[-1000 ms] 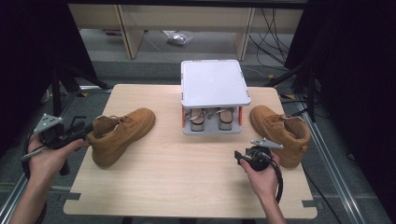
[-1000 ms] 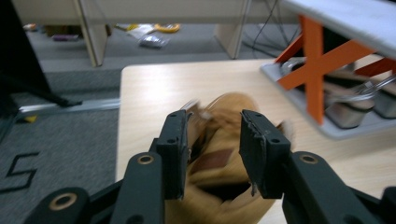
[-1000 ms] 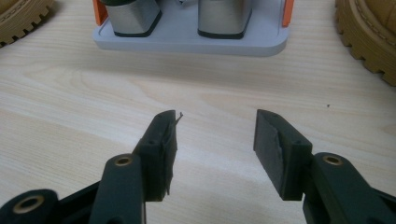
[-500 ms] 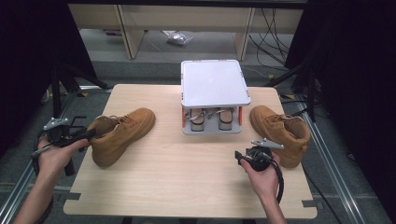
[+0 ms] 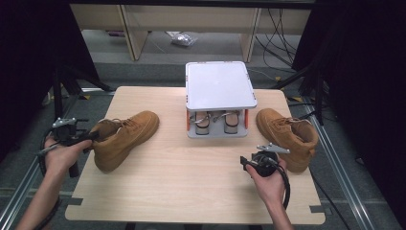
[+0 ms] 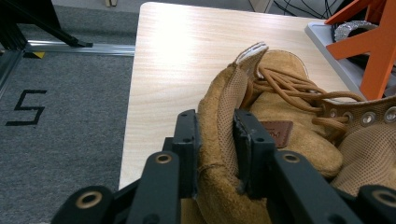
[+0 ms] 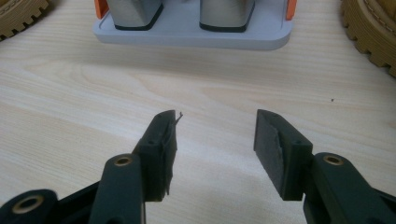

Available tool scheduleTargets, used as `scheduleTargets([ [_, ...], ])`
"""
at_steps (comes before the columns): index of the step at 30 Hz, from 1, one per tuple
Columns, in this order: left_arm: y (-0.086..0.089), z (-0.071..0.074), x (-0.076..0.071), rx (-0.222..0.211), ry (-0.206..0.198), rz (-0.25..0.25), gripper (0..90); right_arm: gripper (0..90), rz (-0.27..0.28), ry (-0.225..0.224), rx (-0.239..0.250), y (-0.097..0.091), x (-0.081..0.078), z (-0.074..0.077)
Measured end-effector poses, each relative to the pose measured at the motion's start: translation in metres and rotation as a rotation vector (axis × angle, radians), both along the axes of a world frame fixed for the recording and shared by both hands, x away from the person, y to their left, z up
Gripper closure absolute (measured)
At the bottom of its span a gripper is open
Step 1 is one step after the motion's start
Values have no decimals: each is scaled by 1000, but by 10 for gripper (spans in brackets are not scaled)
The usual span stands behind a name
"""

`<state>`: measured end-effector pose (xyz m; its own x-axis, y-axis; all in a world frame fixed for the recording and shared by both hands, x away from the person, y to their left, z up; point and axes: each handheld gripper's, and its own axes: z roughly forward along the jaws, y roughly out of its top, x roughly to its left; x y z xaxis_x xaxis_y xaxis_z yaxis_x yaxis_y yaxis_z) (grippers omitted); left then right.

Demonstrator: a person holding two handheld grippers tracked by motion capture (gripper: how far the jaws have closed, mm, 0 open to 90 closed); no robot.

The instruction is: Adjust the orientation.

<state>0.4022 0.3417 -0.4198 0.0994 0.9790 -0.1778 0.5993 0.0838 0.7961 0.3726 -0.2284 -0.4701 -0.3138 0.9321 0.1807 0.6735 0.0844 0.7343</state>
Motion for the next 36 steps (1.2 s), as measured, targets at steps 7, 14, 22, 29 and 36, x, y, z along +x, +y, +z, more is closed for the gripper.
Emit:
scheduleTargets([
  [7, -13, 8, -5, 19, 26, -2, 754, 499, -6, 1, -6, -1, 0, 1],
  [14, -30, 21, -13, 6, 96, -43, 750, 500, 5, -6, -2, -3, 1, -1],
  [22, -43, 21, -26, -45, 163, -111, 708, 501, -2, -7, -2, -2, 0, 3],
  [29, -56, 19, -33, -67, 168, -145, 684, 501, -2, 4, -7, -1, -1, 3],
  [36, -65, 19, -37, -96, 176, -167, 650, 501, -2, -8, 0, -2, 0, 4],
])
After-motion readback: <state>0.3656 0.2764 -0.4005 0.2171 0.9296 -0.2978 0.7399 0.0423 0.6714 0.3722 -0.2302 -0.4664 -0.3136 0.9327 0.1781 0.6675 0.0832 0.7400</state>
